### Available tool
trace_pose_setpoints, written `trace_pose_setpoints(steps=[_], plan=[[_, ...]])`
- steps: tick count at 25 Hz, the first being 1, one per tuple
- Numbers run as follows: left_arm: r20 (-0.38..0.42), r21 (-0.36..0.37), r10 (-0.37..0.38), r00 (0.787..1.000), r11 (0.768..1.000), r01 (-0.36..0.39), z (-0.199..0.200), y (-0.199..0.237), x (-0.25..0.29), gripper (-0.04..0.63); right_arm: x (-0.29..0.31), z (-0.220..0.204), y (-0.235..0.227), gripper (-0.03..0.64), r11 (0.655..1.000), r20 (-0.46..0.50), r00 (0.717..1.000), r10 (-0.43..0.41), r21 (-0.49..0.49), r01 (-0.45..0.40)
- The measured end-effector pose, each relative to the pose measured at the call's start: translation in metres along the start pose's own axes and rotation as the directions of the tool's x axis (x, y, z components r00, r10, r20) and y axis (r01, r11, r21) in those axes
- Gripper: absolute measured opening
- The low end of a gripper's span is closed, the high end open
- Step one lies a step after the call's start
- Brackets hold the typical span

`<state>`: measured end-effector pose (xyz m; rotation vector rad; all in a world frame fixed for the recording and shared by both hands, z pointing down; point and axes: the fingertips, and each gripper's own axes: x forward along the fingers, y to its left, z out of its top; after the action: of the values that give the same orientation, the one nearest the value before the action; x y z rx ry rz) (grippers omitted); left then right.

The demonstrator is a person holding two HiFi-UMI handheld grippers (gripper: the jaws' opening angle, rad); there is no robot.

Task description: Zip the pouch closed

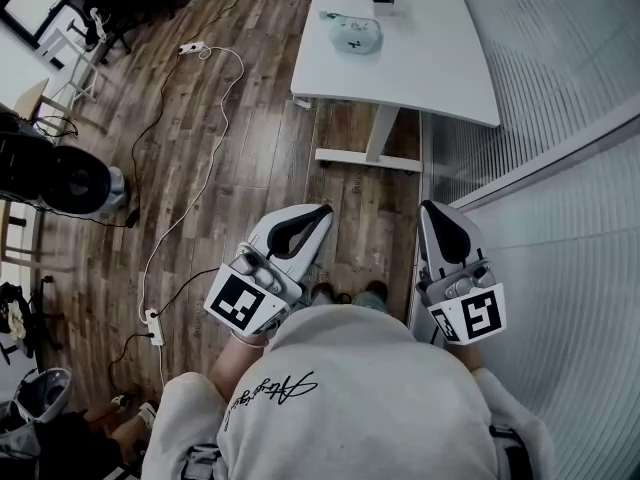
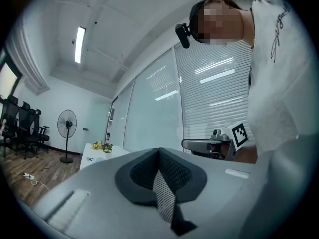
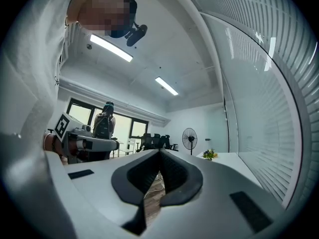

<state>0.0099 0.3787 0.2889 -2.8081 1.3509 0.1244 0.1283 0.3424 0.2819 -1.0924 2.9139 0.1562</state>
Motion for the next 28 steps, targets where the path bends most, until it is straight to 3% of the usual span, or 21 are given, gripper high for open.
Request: trace_pose_setpoints(steps=[17, 28], plan=[[-0.015, -0.028, -0.023, 1.0, 0.999, 0.022, -0.005, 0.049, -0.042, 0.0, 0.045, -0.004, 0.042, 0.0, 0.998, -0.039, 0.998, -0.053, 0.015, 0.053], [-0.012, -0.043, 0.009, 1.0, 0.999, -0.009, -0.013, 0.065, -0.023, 0.0, 0.062, -0.014, 0.025, 0.0, 0.998, -0.041, 0.998, -0.049, 0.039, 0.05]])
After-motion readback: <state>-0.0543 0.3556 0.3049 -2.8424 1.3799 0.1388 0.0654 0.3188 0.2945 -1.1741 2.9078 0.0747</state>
